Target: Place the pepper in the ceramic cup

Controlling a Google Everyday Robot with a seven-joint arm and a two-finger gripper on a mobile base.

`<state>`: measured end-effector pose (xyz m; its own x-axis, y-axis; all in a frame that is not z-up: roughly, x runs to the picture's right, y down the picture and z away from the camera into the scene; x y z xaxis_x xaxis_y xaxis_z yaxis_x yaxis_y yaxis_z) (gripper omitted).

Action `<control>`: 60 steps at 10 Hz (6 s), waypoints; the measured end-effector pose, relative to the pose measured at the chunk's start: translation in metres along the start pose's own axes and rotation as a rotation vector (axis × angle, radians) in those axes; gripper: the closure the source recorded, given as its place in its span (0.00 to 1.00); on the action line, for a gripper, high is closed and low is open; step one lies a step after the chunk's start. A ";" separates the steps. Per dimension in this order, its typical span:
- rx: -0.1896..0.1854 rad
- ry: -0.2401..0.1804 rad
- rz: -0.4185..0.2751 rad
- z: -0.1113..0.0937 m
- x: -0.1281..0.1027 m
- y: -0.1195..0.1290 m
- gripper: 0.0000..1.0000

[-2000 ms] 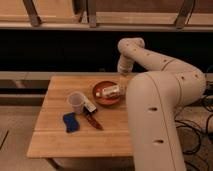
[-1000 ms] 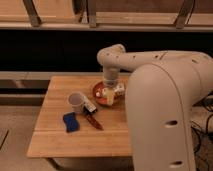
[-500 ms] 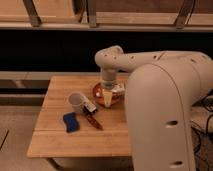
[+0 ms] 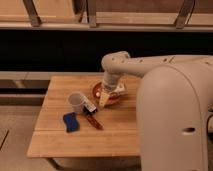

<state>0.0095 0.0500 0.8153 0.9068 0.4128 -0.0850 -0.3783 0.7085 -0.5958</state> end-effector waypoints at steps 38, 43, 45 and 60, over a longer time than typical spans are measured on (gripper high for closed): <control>-0.304 0.296 -0.071 0.140 -0.012 0.141 0.41; -0.309 0.299 -0.082 0.146 -0.016 0.142 0.85; -0.301 0.287 -0.070 0.142 -0.015 0.138 0.99; 0.182 0.056 -0.388 -0.031 -0.093 0.069 1.00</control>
<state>-0.0956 0.0427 0.7569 0.9952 0.0676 0.0710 -0.0293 0.8963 -0.4424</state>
